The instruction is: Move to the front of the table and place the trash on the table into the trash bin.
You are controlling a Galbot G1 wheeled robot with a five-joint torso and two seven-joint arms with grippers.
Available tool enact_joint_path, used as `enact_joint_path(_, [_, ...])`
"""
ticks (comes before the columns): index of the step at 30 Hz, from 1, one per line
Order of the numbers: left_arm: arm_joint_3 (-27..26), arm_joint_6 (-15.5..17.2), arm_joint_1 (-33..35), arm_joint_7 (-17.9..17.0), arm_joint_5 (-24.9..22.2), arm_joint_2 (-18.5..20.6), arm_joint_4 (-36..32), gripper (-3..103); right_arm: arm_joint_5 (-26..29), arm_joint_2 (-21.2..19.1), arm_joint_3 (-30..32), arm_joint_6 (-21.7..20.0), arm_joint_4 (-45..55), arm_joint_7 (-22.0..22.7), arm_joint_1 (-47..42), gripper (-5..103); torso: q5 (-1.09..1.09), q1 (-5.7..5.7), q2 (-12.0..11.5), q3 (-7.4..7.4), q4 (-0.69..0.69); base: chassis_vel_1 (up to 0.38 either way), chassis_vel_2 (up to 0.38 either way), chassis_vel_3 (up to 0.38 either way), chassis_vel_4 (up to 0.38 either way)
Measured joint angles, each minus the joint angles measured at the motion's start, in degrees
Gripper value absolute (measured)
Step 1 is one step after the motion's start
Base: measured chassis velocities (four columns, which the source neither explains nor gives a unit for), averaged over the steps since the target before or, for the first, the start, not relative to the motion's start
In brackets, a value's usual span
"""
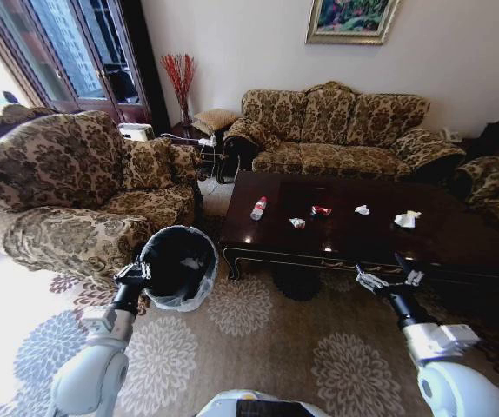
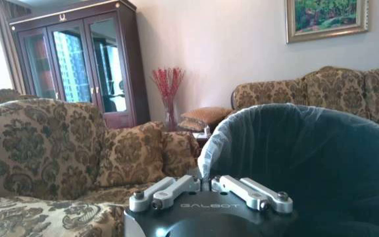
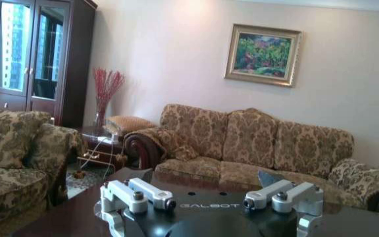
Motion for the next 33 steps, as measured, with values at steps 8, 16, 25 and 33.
enact_joint_path(8, [0.0,0.3,0.2,-0.3,0.0,-0.1,-0.4,3,-0.1,0.1,0.0,0.1,-0.2,-0.3,-0.1,100,0.01,-0.04,-0.1,-0.05,0.00,-0.102,0.095,0.104,-0.092])
enact_joint_path(16, [0.0,0.7,0.2,-0.3,0.1,-0.1,-0.6,3,-0.2,0.4,0.0,0.6,-0.4,-0.8,-0.4,100,0.00,-0.06,-0.1,-0.07,-0.01,-0.122,0.114,0.120,-0.117])
enact_joint_path(25, [0.0,0.7,0.3,-0.2,0.2,-0.1,-0.6,3,-0.2,0.4,0.0,0.6,-0.4,-1.0,-0.5,100,0.00,-0.08,-0.2,-0.09,0.00,-0.126,0.161,0.148,-0.132])
enact_joint_path(33, [0.2,0.7,0.2,-0.1,0.5,-0.2,-0.6,3,-0.4,0.3,-0.2,0.6,-0.5,-1.1,-0.4,100,0.00,-0.09,-0.2,-0.11,0.00,-0.125,0.168,0.161,-0.127])
